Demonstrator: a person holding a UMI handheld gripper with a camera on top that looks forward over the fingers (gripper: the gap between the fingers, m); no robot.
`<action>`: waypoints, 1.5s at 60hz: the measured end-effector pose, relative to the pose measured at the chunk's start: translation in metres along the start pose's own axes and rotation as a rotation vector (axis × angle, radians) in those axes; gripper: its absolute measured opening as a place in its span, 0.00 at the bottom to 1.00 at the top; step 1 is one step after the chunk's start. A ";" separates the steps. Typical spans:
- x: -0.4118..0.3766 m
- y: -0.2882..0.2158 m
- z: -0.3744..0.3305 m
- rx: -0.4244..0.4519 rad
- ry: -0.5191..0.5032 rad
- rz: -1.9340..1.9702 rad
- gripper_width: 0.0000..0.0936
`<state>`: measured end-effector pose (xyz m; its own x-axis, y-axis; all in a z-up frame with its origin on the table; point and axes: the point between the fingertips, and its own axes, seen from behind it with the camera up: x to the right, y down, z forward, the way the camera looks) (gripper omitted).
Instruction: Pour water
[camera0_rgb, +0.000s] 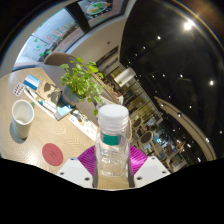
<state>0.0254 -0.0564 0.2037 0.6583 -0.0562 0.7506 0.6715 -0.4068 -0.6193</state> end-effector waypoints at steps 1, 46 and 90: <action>0.001 -0.009 0.000 0.010 0.012 -0.038 0.44; -0.126 -0.097 0.005 0.233 0.111 -1.281 0.43; -0.153 -0.015 0.023 -0.042 -0.533 0.571 0.44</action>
<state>-0.0772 -0.0210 0.0929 0.9796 0.1742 0.0998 0.1732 -0.4819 -0.8589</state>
